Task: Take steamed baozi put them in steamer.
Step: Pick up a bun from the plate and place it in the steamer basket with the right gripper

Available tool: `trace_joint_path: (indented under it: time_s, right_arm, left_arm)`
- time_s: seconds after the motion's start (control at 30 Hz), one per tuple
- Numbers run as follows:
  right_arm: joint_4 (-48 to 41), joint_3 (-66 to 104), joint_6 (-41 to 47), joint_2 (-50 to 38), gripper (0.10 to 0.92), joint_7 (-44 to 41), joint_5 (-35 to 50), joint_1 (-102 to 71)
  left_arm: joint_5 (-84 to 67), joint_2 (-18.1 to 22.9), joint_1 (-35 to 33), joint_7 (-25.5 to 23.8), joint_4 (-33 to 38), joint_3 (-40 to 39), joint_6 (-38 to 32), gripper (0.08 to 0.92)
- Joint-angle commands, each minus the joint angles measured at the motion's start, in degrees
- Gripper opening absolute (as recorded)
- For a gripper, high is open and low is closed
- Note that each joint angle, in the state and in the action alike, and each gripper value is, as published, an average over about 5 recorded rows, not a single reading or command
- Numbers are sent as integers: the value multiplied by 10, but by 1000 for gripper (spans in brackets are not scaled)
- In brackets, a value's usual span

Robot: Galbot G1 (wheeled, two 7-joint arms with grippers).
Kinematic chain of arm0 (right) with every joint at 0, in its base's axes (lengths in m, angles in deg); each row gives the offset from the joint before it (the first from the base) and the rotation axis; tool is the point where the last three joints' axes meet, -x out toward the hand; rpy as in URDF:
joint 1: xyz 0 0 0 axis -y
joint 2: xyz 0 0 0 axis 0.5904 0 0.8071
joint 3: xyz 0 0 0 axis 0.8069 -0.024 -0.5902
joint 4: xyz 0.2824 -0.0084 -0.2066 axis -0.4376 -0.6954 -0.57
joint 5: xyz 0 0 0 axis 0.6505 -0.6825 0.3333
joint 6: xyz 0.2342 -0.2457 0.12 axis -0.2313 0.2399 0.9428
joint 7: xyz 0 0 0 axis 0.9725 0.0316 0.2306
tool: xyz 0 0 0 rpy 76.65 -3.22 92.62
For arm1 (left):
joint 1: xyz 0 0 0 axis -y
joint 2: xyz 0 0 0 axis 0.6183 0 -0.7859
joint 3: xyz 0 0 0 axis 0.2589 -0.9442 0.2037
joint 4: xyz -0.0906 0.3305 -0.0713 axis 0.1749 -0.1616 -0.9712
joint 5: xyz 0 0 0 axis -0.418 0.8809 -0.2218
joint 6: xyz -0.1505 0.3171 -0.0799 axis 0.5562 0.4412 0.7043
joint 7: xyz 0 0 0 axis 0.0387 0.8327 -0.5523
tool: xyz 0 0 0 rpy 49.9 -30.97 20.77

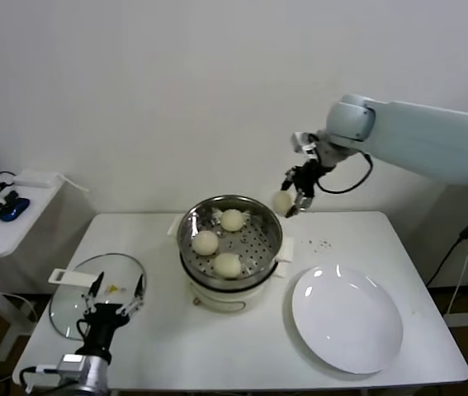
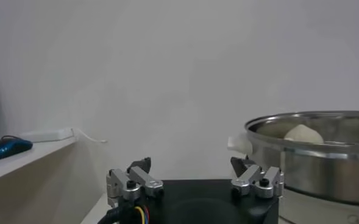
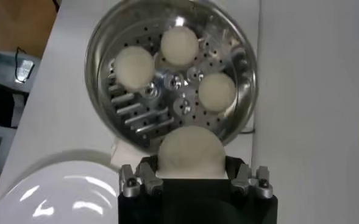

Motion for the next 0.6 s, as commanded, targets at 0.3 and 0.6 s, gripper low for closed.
trace_joint_path:
  time_s: [0.3, 0.6]
  right_arm:
    - [-60, 22, 12, 121, 704, 21, -22, -105]
    - [-89, 28, 11, 121, 704, 23, -57, -150]
  left_arm:
    - [1, -1, 3, 0, -10, 3, -3, 823]
    - [1, 3, 6, 0, -11, 4, -1, 823]
